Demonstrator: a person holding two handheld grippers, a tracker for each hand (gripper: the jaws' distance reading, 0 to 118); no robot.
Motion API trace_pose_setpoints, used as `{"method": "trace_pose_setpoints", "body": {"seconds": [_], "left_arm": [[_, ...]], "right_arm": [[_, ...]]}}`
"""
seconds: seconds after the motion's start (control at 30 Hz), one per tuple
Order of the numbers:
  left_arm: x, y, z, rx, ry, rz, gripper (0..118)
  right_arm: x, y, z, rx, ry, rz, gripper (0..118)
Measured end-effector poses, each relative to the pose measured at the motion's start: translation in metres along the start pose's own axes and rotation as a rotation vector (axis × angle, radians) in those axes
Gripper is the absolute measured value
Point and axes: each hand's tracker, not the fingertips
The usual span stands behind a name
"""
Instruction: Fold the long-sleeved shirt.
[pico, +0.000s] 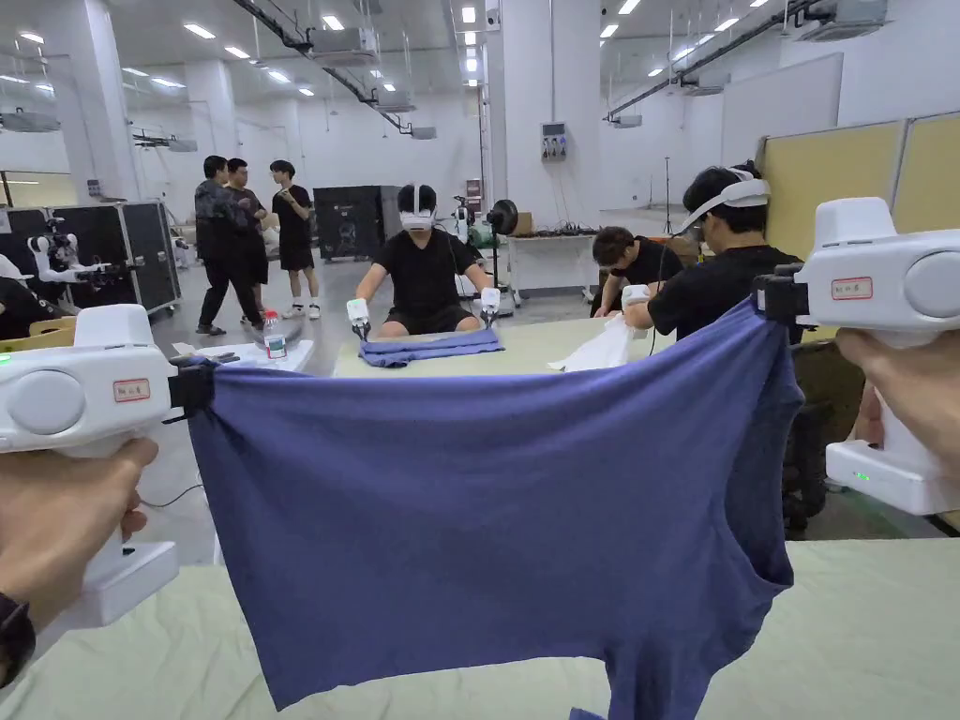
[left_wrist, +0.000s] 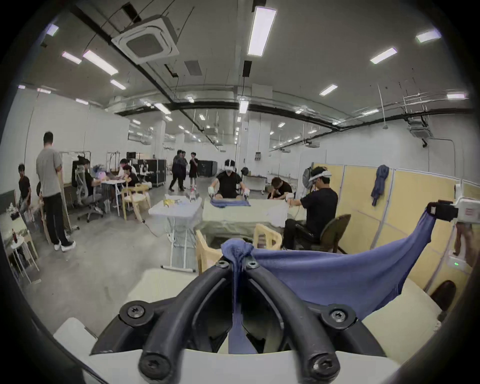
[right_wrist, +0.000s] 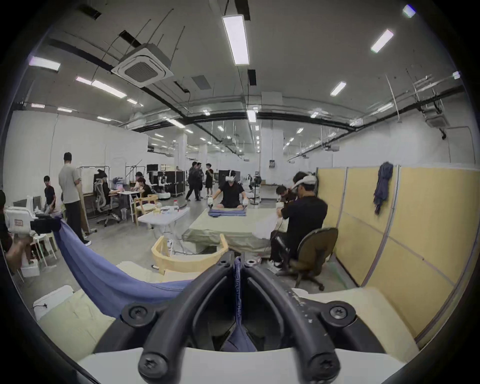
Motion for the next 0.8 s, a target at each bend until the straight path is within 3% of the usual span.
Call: {"method": "trace_pose_setpoints", "body": {"seconds": [0.2,0.47,0.8], "left_arm": [[0.009,-0.084,0.030,-0.117,-0.026,0.038,4],[0.015,-0.199,0.111,-0.275,-0.047,0.111,4],[0.023,-0.328,0.234,-0.509,-0.049,0.107,4]], "right_arm": [[-0.011,-0.094,0.042,-0.103,0.031,0.014,3],[-0.007,-0.204,0.129,-0.202,0.053,-0.071,3],[-0.017,-0.323,0.258,-0.405,0.070,-0.145,3]]}}
